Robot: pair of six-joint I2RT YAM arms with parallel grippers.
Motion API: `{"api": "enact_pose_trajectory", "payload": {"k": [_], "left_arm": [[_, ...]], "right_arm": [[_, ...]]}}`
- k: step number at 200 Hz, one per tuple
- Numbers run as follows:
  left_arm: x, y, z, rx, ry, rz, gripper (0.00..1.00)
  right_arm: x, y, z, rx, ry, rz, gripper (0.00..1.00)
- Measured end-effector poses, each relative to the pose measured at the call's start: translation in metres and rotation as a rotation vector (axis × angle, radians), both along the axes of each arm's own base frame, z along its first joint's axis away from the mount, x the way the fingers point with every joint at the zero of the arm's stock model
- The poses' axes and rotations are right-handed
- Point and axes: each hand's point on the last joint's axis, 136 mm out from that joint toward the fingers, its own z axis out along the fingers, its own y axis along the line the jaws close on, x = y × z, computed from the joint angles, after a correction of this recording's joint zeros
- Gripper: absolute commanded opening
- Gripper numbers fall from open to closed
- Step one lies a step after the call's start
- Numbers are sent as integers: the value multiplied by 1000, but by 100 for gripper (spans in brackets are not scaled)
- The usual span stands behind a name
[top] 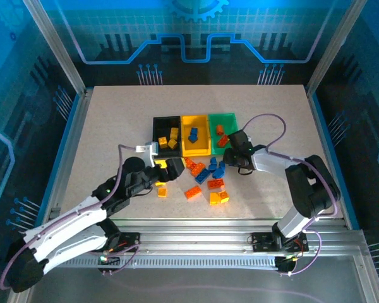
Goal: Sort the legos into containers by color
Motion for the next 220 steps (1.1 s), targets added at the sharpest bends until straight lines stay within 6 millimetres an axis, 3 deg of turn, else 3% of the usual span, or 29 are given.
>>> {"api": "enact_pose_trajectory", "payload": {"k": [54, 93, 112, 131, 149, 178, 198, 220], "left_arm": [[-5, 19, -10, 21, 19, 65, 99], [-5, 31, -18, 43, 40, 122, 99], [-5, 40, -26, 68, 56, 165, 99], [-6, 49, -31, 96, 65, 198, 99], [-7, 54, -35, 116, 73, 216, 99], [-11, 58, -46, 144, 96, 216, 99], [-14, 61, -51, 158, 109, 215, 99], [-18, 64, -53, 169, 118, 215, 99]], "right_arm": [[3, -3, -7, -18, 13, -23, 38], [-19, -15, -2, -31, 20, -26, 31], [-30, -13, 13, -36, -4, 2, 31], [-38, 7, 44, -20, -80, 87, 31], [-40, 40, 76, 0, -144, 201, 33], [-17, 103, 119, 32, -231, 332, 34], [12, 133, 127, 35, -251, 346, 35], [45, 152, 112, 16, -230, 329, 36]]}}
